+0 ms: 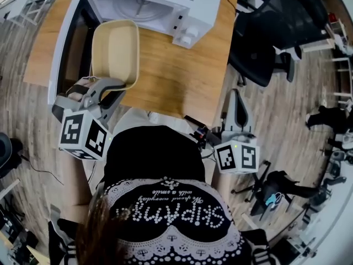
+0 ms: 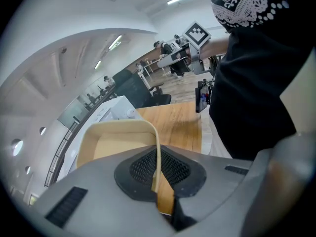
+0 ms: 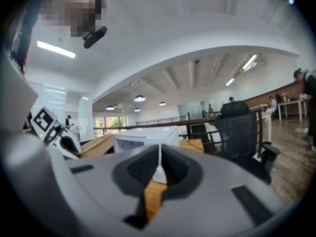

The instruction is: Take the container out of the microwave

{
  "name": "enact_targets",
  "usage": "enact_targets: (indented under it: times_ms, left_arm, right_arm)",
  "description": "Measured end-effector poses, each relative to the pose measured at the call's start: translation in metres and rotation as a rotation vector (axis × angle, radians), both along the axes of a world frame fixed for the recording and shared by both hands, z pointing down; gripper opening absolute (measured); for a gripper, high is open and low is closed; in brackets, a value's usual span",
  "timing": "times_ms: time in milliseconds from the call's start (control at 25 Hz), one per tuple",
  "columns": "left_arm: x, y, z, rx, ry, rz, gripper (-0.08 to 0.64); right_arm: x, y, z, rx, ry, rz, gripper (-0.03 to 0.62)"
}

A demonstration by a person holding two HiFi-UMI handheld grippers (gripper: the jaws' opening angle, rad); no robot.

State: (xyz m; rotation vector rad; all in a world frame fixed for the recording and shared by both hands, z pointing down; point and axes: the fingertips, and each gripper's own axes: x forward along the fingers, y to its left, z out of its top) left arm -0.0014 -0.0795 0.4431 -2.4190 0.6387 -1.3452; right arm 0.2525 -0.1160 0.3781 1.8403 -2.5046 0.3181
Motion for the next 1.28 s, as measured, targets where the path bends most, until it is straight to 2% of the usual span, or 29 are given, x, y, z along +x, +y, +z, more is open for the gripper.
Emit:
enact_targets:
  times_ms: [240,720,840,960,1280]
  left_arm:
    - [0.009,0.032,-0.002,-0.032,0.037,0.026,0.038]
    - [-0.005,0.092,0.023,-0.146,-0.068,0.066,0.038]
    - [-0.011,0.102,0.030,-0.178,-0.087,0.058,0.038]
    - [-0.013,0.108,0.035,-0.207,-0.070,0.041,0.038]
    - [-0.026,0.110,0.049,-0.216,-0.090,-0.017,0.038]
  right_arm:
    - [-0.010,0.005,0.003,0.001,-0.010,-0.037,0.037]
    - [-0.005,0.026,0.012,-0.023,-0.005,-0.043,0.037]
    - [-0.003,0.030,0.014,-0.034,0.001,-0.037,0.037]
    - [-0.002,0.032,0.016,-0.043,0.005,-0.029,0.037]
    - [-0.005,0.029,0.017,-0.047,0.006,-0.028,0.037]
